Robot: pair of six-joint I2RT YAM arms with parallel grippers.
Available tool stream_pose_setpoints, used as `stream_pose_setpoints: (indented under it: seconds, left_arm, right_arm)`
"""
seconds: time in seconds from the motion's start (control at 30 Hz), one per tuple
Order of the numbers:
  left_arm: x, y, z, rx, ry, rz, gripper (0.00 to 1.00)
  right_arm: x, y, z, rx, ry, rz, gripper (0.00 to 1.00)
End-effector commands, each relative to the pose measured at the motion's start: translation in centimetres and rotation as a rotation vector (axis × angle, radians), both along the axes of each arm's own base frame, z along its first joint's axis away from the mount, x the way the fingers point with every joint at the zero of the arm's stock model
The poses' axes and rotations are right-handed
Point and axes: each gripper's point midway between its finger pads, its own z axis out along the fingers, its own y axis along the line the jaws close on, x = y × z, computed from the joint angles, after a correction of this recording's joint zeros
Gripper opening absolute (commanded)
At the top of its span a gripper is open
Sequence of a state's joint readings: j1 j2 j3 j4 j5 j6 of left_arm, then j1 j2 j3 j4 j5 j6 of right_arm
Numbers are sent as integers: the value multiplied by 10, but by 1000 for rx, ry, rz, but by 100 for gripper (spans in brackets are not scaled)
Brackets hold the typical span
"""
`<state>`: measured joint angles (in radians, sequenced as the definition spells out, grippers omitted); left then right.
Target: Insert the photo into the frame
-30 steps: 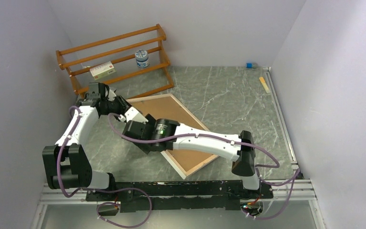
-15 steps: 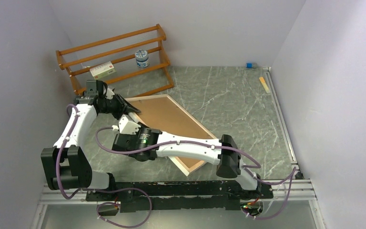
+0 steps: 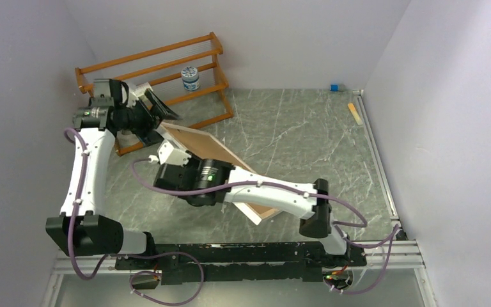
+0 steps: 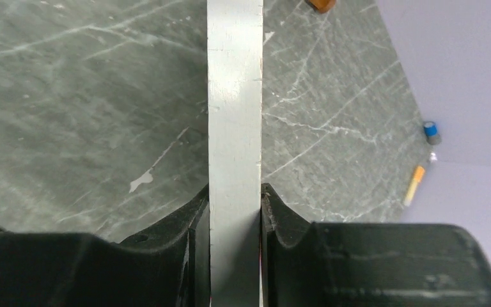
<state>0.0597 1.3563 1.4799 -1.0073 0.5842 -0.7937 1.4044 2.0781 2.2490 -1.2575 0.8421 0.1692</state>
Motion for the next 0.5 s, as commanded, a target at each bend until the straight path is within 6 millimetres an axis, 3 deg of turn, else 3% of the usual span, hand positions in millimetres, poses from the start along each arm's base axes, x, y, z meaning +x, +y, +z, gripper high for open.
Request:
stream_pose_setpoints:
  seconds: [0.0,0.23,0.47]
  left_arm:
    - [-2,32,50,205,-152,82,93]
    - [-9,56,103,329,-295,182,94]
    - [-22,68,100,378,-300,245,94]
  right_arm:
    - [-4,-17,99,313,-6,49,0]
    - [-3,-26,124,497,113,95,0]
    - [14,-39,124,689,286,95,0]
